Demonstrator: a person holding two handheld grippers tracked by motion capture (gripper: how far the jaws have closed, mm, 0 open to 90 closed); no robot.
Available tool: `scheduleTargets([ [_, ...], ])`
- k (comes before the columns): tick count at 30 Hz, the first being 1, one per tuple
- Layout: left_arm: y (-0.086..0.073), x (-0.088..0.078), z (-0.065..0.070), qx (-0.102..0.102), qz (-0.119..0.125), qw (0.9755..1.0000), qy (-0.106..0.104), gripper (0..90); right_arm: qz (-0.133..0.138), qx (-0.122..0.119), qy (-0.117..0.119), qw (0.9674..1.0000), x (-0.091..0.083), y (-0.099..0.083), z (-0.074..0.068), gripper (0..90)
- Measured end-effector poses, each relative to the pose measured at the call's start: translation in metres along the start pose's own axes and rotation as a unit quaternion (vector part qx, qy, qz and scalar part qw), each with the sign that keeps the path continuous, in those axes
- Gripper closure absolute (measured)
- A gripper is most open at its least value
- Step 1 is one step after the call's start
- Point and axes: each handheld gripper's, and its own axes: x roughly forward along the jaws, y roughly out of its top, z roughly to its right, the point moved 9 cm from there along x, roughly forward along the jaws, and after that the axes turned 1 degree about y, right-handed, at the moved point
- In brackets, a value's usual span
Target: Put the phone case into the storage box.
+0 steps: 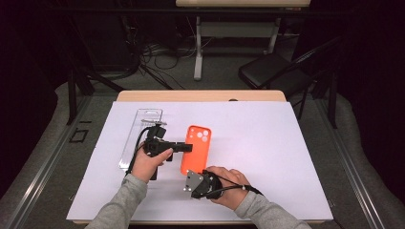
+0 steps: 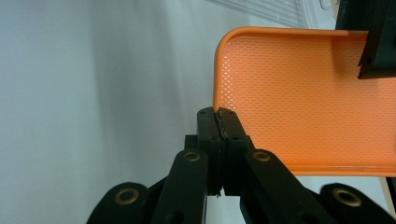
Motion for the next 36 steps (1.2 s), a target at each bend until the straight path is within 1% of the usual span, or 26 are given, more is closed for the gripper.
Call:
scheduleTargets([
  [3,-0.0012,0.0016,0.0000,-0.002,-0.004,1.0000,-0.001,70.2,-0.002,0.010,0.002,0.9999,0.0001,0.0002,-0.0026,89.6],
  [4,-0.0017,0.0020,-0.0001,-0.004,-0.006,1.0000,-0.001,70.7,0.001,0.005,0.002,1.0000,0.0005,0.0010,-0.0023,89.6],
  [6,-0.0022,0.0025,-0.0008,-0.004,-0.008,1.0000,0.003,71.4,0.001,0.003,0.002,1.0000,0.0009,0.0018,-0.0030,89.6],
  [9,-0.0028,0.0023,-0.0007,-0.011,-0.009,0.9999,-0.001,71.8,0.002,0.001,0.001,1.0000,0.0012,0.0026,-0.0037,89.6],
  [11,-0.0029,0.0021,-0.0010,-0.011,-0.009,0.9999,0.000,72.3,0.000,0.000,0.002,1.0000,0.0010,0.0028,-0.0043,89.6],
  [12,-0.0029,0.0021,-0.0009,-0.011,-0.009,0.9999,-0.001,72.3,0.003,-0.006,0.002,1.0000,0.0013,0.0036,-0.0037,89.6],
  [14,-0.0031,0.0021,-0.0007,-0.013,-0.010,0.9999,-0.003,72.6,0.003,0.002,0.003,1.0000,0.0013,0.0037,-0.0054,89.6],
  [15,-0.0032,0.0022,-0.0006,-0.014,-0.010,0.9999,-0.003,72.6,0.006,-0.005,0.002,1.0000,0.0016,0.0045,-0.0048,89.6],
  [16,-0.0032,0.0023,-0.0006,-0.014,-0.010,0.9999,-0.003,72.5,0.006,-0.005,0.002,1.0000,0.0016,0.0046,-0.0049,89.6],
  [21,-0.0032,0.0026,-0.0004,-0.019,-0.009,0.9998,-0.007,72.5,0.007,-0.005,0.003,1.0000,0.0018,0.0053,-0.0056,89.6],
  [26,-0.0037,0.0029,-0.0012,-0.020,-0.012,0.9997,-0.006,72.2,0.006,-0.005,0.004,1.0000,0.0019,0.0057,-0.0061,89.6],
  [34,-0.0043,0.0027,-0.0041,-0.025,-0.013,0.9996,-0.005,75.7,0.009,-0.005,0.005,0.9999,0.0026,0.0068,-0.0073,89.6],
  [36,-0.0042,0.0029,-0.0042,-0.027,-0.012,0.9995,-0.008,76.1,0.010,-0.006,0.005,0.9999,0.0028,0.0068,-0.0073,89.6],
])
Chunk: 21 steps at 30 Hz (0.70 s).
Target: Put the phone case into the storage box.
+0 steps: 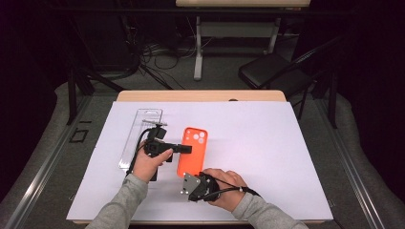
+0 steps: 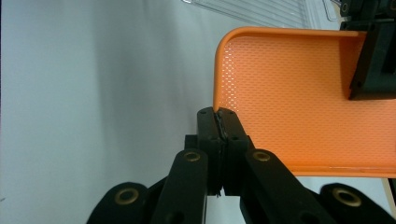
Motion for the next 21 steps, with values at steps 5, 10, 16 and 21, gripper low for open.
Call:
scheduleTargets([
  [5,0.0000,0.0000,-0.0005,-0.010,0.001,0.9999,-0.003,77.4,0.001,0.001,0.001,1.0000,0.0004,-0.0001,-0.0001,89.6],
  [10,-0.0003,-0.0008,-0.0009,-0.014,0.000,0.9999,-0.006,78.3,-0.001,0.000,0.001,1.0000,0.0004,-0.0003,-0.0001,89.6],
  [16,-0.0006,-0.0007,-0.0018,-0.025,0.001,0.9996,-0.011,79.1,0.001,0.000,0.002,1.0000,0.0011,0.0000,-0.0006,89.6],
  [21,-0.0009,-0.0002,-0.0020,-0.036,0.000,0.9992,-0.016,79.5,0.001,0.000,0.002,1.0000,0.0014,0.0000,-0.0008,89.6],
])
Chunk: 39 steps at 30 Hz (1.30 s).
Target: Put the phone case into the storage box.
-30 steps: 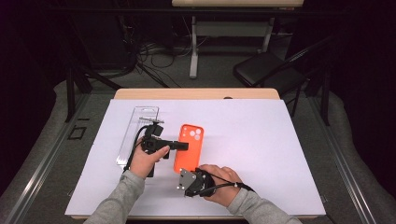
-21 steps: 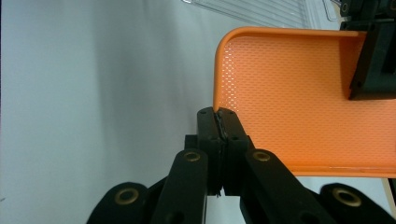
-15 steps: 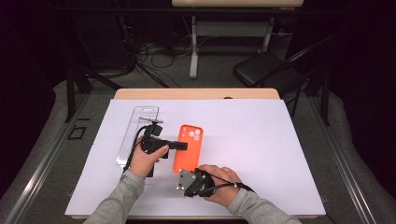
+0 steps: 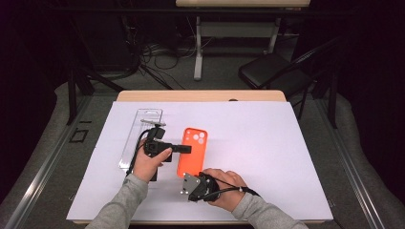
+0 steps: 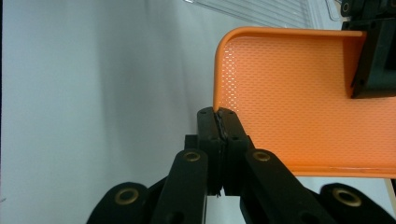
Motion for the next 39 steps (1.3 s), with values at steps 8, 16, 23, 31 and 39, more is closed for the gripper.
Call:
scheduleTargets([
  [8,-0.0005,-0.0004,-0.0005,-0.007,-0.002,1.0000,-0.001,79.9,0.000,0.001,0.000,1.0000,0.0001,0.0000,-0.0007,89.5],
  [16,-0.0010,0.0004,-0.0014,-0.014,-0.005,0.9999,-0.001,80.1,0.000,0.002,0.004,1.0000,0.0011,-0.0003,-0.0013,89.3],
  [23,-0.0012,0.0004,-0.0018,-0.016,-0.006,0.9999,-0.001,80.2,0.000,0.004,0.006,1.0000,0.0014,-0.0003,-0.0016,89.2],
  [31,-0.0013,0.0003,-0.0018,-0.016,-0.006,0.9999,-0.001,80.3,0.001,0.004,0.007,1.0000,0.0017,-0.0002,-0.0017,89.0],
  [39,-0.0015,0.0005,-0.0019,-0.016,-0.007,0.9998,-0.001,80.3,0.001,0.005,0.008,1.0000,0.0019,-0.0002,-0.0019,88.8],
])
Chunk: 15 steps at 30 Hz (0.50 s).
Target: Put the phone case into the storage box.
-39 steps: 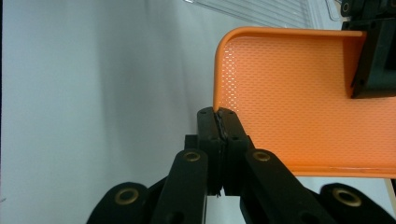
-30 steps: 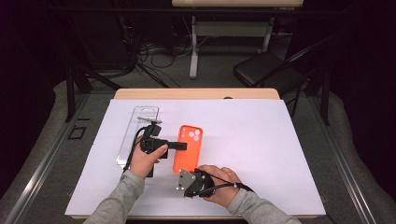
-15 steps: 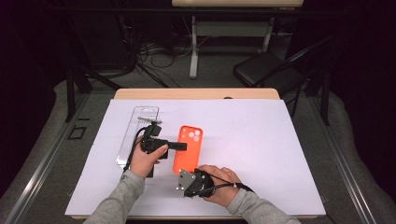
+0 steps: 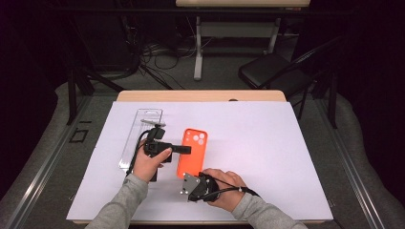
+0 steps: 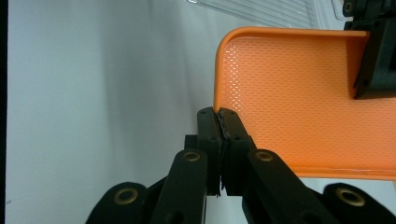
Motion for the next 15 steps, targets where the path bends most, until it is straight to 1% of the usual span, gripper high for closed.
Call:
scheduleTargets([
  [7,0.0000,0.0001,-0.0001,0.000,0.000,1.0000,0.001,80.3,-0.001,0.001,0.000,1.0000,0.0005,-0.0001,0.0000,87.4],
  [12,0.0005,-0.0005,-0.0016,-0.001,0.003,1.0000,0.004,80.3,-0.004,0.000,0.002,1.0000,0.0011,-0.0004,-0.0010,82.4],
  [15,0.0010,-0.0011,-0.0023,-0.001,0.005,1.0000,0.003,80.3,0.002,0.003,0.003,1.0000,0.0018,0.0002,-0.0012,78.3],
])
